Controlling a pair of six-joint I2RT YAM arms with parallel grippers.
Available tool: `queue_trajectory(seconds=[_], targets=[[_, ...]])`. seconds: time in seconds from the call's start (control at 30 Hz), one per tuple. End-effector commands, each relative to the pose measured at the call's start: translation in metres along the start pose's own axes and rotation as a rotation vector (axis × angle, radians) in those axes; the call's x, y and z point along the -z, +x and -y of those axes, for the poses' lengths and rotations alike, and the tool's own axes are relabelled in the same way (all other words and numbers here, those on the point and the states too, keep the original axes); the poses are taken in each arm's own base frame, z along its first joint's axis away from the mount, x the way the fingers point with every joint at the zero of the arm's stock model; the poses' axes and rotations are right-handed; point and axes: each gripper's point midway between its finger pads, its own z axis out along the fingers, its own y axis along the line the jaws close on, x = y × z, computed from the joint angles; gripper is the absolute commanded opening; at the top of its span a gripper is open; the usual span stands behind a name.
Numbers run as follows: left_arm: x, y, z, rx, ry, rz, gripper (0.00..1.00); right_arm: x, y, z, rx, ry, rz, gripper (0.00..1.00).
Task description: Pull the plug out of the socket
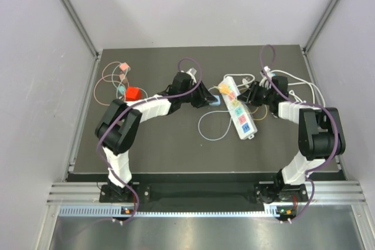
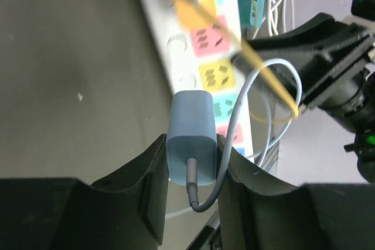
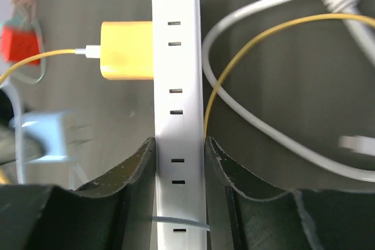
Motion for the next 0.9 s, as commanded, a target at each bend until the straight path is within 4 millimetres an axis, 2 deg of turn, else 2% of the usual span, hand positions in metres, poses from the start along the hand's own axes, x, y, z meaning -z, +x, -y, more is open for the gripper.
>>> queue_trajectory(seconds=[0.0, 0.07, 0.1, 0.13, 0.3, 0.37, 0.4, 0.47, 0.5, 0.53, 0.57, 0.63, 0.67, 0.73, 0.77, 0.87], targets=[[0.034, -0.019, 0.044, -0.144, 0.027, 0.059, 0.00, 0.009, -0.053, 0.026, 0.075, 0.125, 0.194, 0.00], [0.036, -0.021, 0.030, -0.245, -0.078, 0.093, 0.00, 0.009, -0.053, 0.025, 0.070, 0.125, 0.194, 0.00], [0.038, -0.022, 0.033, -0.273, -0.078, 0.102, 0.00, 0.008, -0.052, 0.026, 0.067, 0.126, 0.192, 0.00], [0.040, -0.018, 0.028, -0.281, -0.095, 0.082, 0.00, 0.015, -0.057, 0.036, 0.051, 0.145, 0.208, 0.00], [0.053, -0.004, 0.021, -0.406, -0.104, -0.012, 0.00, 0.016, -0.058, 0.039, 0.038, 0.143, 0.210, 0.00], [0.065, -0.013, 0.016, -0.439, -0.129, 0.003, 0.00, 0.017, -0.058, 0.040, 0.030, 0.140, 0.209, 0.00], [0.079, -0.018, 0.016, -0.439, -0.148, 0.024, 0.00, 0.017, -0.058, 0.043, 0.022, 0.142, 0.210, 0.00], [0.101, -0.043, 0.010, -0.421, -0.172, 0.090, 0.00, 0.018, -0.059, 0.043, 0.021, 0.139, 0.211, 0.00], [0.121, -0.056, 0.017, -0.416, -0.168, 0.143, 0.00, 0.018, -0.059, 0.043, 0.019, 0.137, 0.211, 0.00], [0.140, -0.077, 0.008, -0.383, -0.197, 0.195, 0.00, 0.018, -0.058, 0.044, 0.017, 0.138, 0.210, 0.00], [0.163, -0.090, 0.017, -0.381, -0.192, 0.257, 0.00, 0.017, -0.058, 0.043, 0.016, 0.136, 0.209, 0.00], [0.200, -0.122, 0.012, -0.341, -0.231, 0.377, 0.00, 0.017, -0.058, 0.044, 0.014, 0.135, 0.206, 0.00], [0.222, -0.132, 0.025, -0.358, -0.221, 0.446, 0.00, 0.016, -0.057, 0.044, 0.012, 0.134, 0.204, 0.00], [0.255, -0.152, 0.021, -0.341, -0.284, 0.539, 0.00, 0.016, -0.057, 0.045, 0.011, 0.135, 0.203, 0.00], [0.273, -0.159, 0.034, -0.354, -0.276, 0.586, 0.00, 0.016, -0.057, 0.045, 0.009, 0.133, 0.203, 0.00], [0.301, -0.170, 0.041, -0.352, -0.306, 0.644, 0.00, 0.014, -0.055, 0.045, 0.008, 0.131, 0.196, 0.00]])
